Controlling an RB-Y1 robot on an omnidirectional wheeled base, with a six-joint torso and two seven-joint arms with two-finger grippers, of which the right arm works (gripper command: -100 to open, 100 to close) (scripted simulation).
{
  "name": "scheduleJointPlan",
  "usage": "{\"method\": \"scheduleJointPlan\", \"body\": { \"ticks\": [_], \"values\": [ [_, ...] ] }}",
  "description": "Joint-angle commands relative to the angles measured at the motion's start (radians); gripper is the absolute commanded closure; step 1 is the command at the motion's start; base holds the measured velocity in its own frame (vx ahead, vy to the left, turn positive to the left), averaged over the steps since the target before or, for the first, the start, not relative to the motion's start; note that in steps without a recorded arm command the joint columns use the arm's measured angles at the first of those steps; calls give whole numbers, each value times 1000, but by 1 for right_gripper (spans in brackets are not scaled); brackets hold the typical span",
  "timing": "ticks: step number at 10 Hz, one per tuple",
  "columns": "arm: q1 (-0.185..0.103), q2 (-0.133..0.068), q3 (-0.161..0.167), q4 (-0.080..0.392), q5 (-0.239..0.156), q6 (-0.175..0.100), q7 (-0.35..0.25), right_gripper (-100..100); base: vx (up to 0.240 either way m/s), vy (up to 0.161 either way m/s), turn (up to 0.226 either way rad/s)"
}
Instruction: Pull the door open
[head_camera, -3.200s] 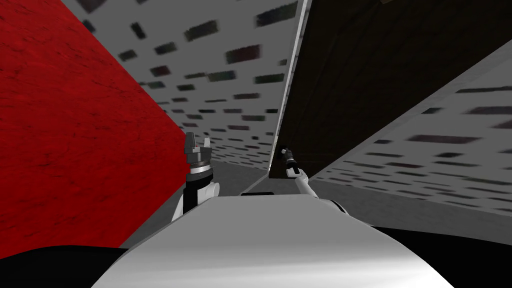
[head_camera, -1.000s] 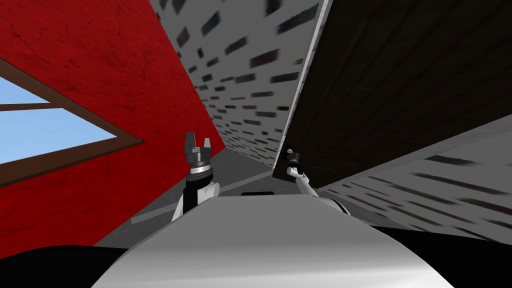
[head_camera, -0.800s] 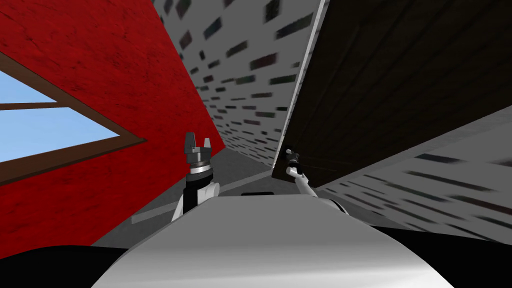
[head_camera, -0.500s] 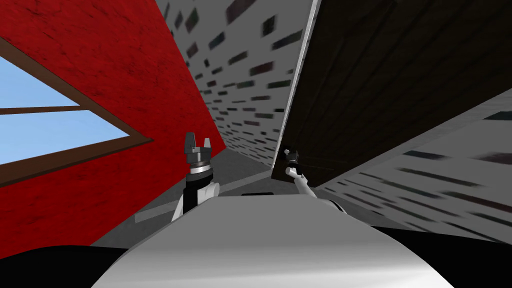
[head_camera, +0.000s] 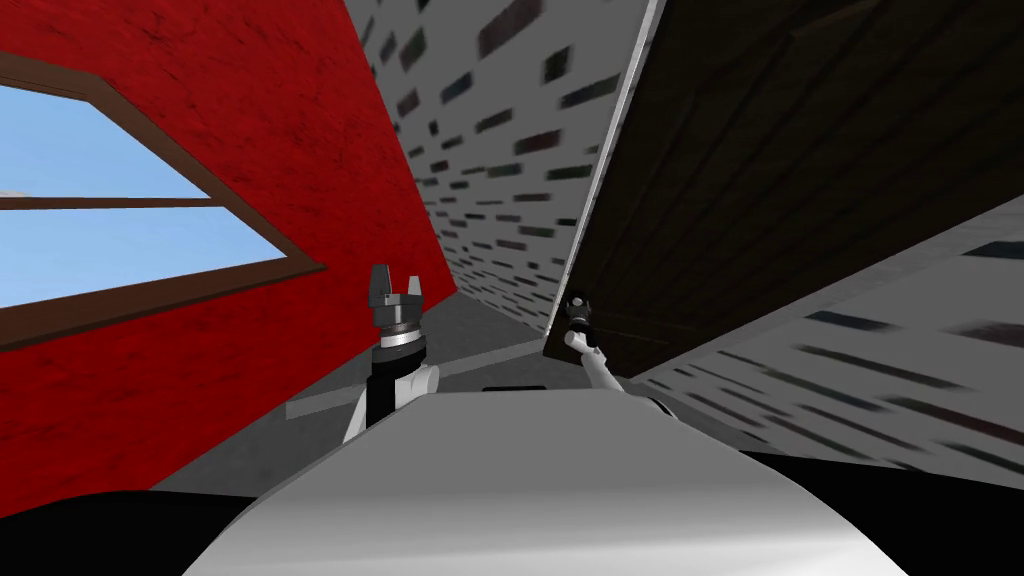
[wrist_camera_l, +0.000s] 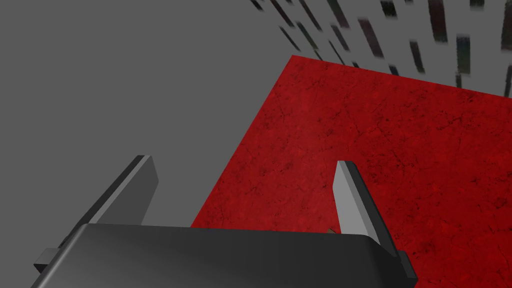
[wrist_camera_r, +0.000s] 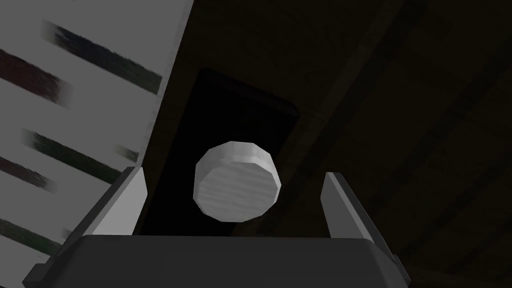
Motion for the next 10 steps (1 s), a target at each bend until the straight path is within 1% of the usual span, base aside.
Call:
{"method": "scheduleJointPlan", "body": {
  "ticks": [1, 7, 9, 10],
  "values": [
    [-2, 15, 1, -6, -22, 2, -35, -100, -126, -34, 54],
    [-6, 63, 4, -35, -90, 15, -139, -100, -88, -27, 43],
    [-7, 83, 5, -45, -115, 19, -179, -100, -89, -28, 48],
    [-7, 79, 5, -43, -108, 17, -165, -100, -39, -14, 9]
  ]
}}
